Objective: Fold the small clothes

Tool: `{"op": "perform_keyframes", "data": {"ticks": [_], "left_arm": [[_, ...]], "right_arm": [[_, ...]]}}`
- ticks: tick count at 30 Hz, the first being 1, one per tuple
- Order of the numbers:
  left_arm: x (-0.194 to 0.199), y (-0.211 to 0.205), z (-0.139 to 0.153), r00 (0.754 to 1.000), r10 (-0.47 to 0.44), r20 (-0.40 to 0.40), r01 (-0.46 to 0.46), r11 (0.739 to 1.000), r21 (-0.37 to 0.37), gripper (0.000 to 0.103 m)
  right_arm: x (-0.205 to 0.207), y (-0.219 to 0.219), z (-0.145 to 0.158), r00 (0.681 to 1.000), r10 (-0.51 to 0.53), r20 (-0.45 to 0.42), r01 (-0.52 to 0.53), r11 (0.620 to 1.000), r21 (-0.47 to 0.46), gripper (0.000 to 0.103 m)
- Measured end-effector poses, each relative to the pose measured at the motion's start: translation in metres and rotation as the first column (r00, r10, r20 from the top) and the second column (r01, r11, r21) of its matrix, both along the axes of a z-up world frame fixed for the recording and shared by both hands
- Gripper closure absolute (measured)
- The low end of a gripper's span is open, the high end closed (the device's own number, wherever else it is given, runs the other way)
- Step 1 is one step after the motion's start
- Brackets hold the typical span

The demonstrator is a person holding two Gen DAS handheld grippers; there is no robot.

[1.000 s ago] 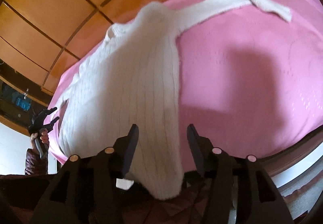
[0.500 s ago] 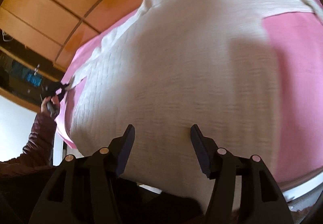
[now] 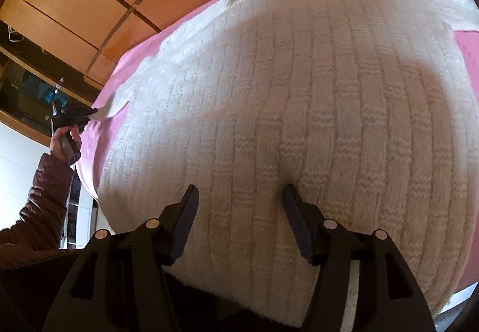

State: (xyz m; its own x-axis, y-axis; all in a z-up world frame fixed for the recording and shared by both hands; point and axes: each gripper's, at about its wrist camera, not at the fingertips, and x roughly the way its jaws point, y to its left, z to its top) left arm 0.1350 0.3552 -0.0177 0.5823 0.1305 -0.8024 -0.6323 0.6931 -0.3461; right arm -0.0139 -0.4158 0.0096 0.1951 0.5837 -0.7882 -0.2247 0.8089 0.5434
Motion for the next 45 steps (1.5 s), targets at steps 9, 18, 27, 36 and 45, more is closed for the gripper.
{"op": "perform_keyframes", "data": {"ticks": [9, 18, 27, 36, 45], "left_arm": [[-0.028, -0.097, 0.024, 0.98, -0.162, 0.117, 0.161, 0.987, 0.012, 0.043], [-0.034, -0.256, 0.034, 0.82, -0.557, 0.132, 0.536, 0.828, 0.163, 0.034], [-0.031, -0.378, -0.004, 0.628, -0.778, -0.001, 0.763, 0.615, 0.197, 0.034], [-0.037, -0.415, -0.029, 0.563, -0.82, -0.106, 0.818, 0.535, 0.209, 0.03], [-0.027, -0.409, -0.032, 0.576, -0.812, -0.1, 0.814, 0.557, 0.163, 0.027]], "right_arm": [[0.012, -0.116, 0.038, 0.916, -0.357, 0.183, 0.378, 0.92, -0.101, 0.045], [0.056, -0.296, 0.014, 0.597, -0.784, 0.169, 0.802, 0.578, -0.149, 0.042], [0.066, -0.37, -0.026, 0.275, -0.951, -0.143, 0.917, 0.215, 0.335, 0.035], [0.116, -0.41, 0.023, 0.259, -0.963, 0.078, 0.953, 0.268, 0.141, 0.096], [0.136, -0.449, 0.078, 0.283, -0.919, 0.274, 0.958, 0.284, -0.038, 0.097]]}}
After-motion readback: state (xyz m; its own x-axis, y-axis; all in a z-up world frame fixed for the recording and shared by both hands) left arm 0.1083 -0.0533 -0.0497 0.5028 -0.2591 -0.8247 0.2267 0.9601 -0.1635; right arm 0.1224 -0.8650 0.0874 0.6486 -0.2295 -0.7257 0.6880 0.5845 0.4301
